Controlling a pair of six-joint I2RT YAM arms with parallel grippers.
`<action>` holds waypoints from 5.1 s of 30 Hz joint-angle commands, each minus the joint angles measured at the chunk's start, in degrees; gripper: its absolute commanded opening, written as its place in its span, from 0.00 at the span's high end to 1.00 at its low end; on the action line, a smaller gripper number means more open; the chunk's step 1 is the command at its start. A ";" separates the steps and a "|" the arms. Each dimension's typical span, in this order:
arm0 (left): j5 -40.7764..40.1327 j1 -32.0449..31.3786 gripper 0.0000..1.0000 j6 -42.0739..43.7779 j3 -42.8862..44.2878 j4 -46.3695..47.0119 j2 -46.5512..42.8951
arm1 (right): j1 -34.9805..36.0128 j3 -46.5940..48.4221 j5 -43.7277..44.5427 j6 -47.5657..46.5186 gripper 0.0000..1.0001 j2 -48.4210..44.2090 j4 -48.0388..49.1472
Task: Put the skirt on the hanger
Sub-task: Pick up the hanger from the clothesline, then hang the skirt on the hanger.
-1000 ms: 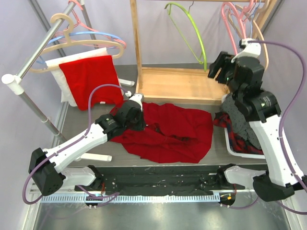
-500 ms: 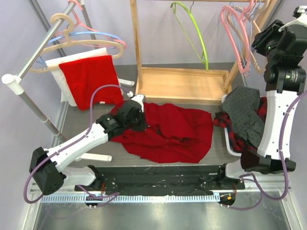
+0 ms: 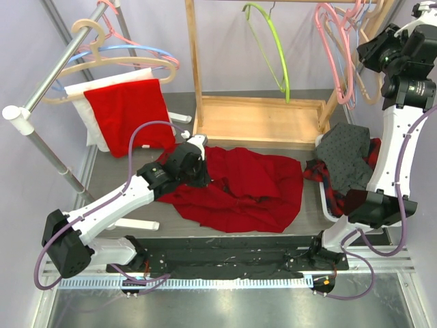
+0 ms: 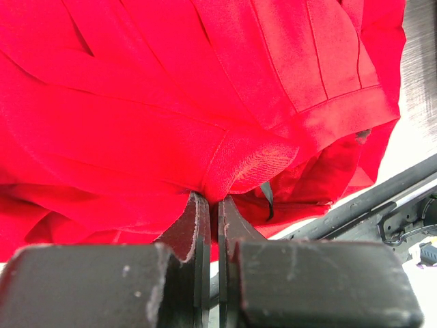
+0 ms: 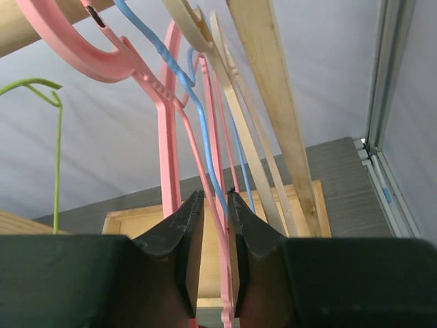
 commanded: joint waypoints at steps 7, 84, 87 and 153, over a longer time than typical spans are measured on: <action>0.64 0.19 1.00 -0.54 0.60 1.59 0.14 | -0.30 3.92 -2.53 -0.64 0.72 3.36 4.35; -6.30 0.19 1.00 0.86 4.29 -0.34 4.54 | 17.70 -66.48 -3.49 7.62 0.99 -47.69 -3.91; -7.53 0.28 1.00 1.48 5.26 -1.49 4.98 | 22.80 -68.41 -5.69 5.78 0.99 -49.71 -4.70; 17.25 6.52 1.00 10.09 11.07 -6.16 -1.61 | 55.32 -66.47 -2.81 -6.80 0.99 -36.46 12.33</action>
